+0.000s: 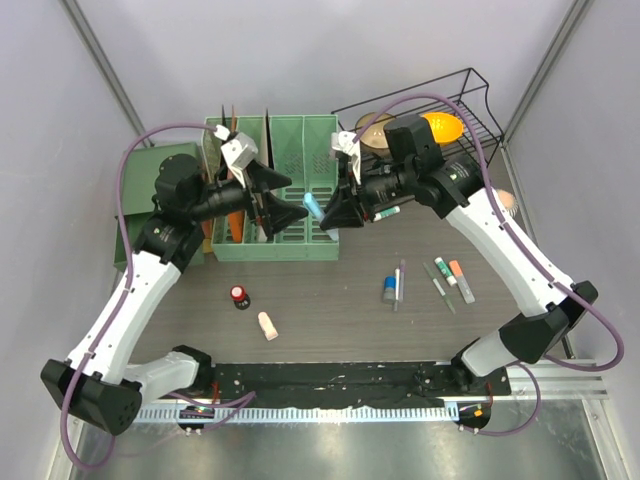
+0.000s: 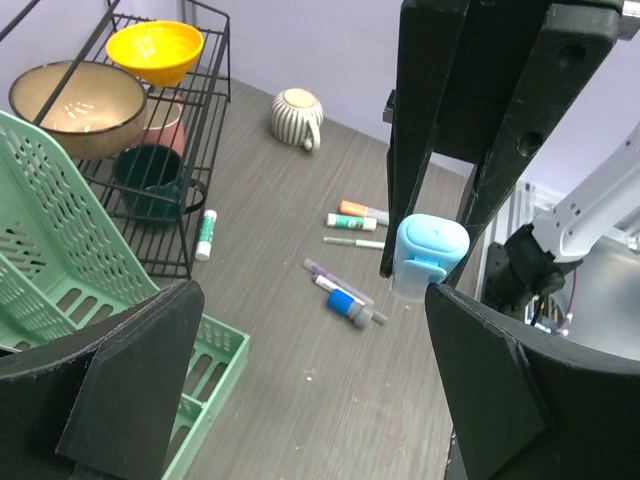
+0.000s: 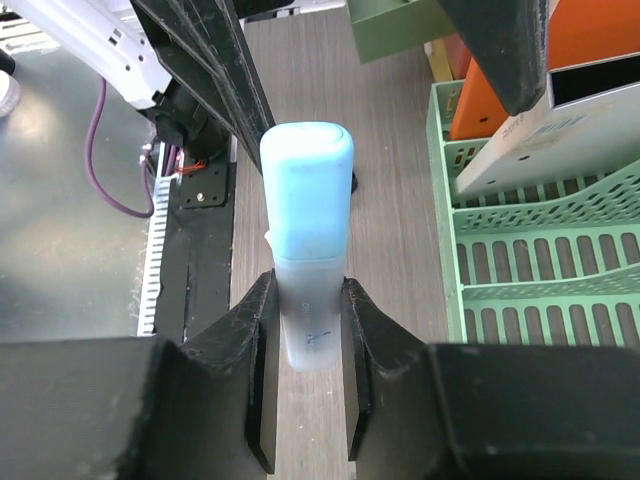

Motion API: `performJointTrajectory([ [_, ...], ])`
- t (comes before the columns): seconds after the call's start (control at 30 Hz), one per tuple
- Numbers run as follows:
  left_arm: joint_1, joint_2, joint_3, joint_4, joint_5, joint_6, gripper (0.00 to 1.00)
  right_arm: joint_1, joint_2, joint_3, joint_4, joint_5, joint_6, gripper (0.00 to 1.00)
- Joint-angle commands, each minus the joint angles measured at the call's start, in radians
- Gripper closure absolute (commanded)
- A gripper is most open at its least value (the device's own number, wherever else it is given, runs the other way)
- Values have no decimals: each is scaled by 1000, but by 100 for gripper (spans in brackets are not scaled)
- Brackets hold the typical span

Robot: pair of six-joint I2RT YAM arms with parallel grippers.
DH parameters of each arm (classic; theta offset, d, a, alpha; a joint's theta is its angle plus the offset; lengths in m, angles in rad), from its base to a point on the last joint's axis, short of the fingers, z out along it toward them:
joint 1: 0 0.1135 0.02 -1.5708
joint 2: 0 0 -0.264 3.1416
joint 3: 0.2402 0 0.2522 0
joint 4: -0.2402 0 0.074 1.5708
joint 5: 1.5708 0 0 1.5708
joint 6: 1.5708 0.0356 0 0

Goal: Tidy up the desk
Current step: Pick up the stationery from the center of the board, then place the stationery in the drawer.

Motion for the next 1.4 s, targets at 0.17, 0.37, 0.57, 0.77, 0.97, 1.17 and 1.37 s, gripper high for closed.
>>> performJointTrajectory([
  [0.17,-24,-13,4,202,46,-121,0,28,-6,34,29,-25,32,96],
  [0.37,-31,-28,-23,208,77,-114,0,29,1,53,28,-2,36,96],
  [0.57,-32,-48,-46,205,95,-101,0,29,23,79,16,2,38,96],
  [0.77,-35,-47,-47,213,97,-112,0,28,35,99,6,-1,36,96],
  [0.97,-46,-36,-66,229,101,-114,8,29,38,119,6,-11,44,96],
  [1.17,-47,-18,-61,282,110,-161,19,31,50,119,6,-22,45,96],
  [1.37,-49,-10,-53,292,118,-172,29,34,50,110,6,-24,45,96],
])
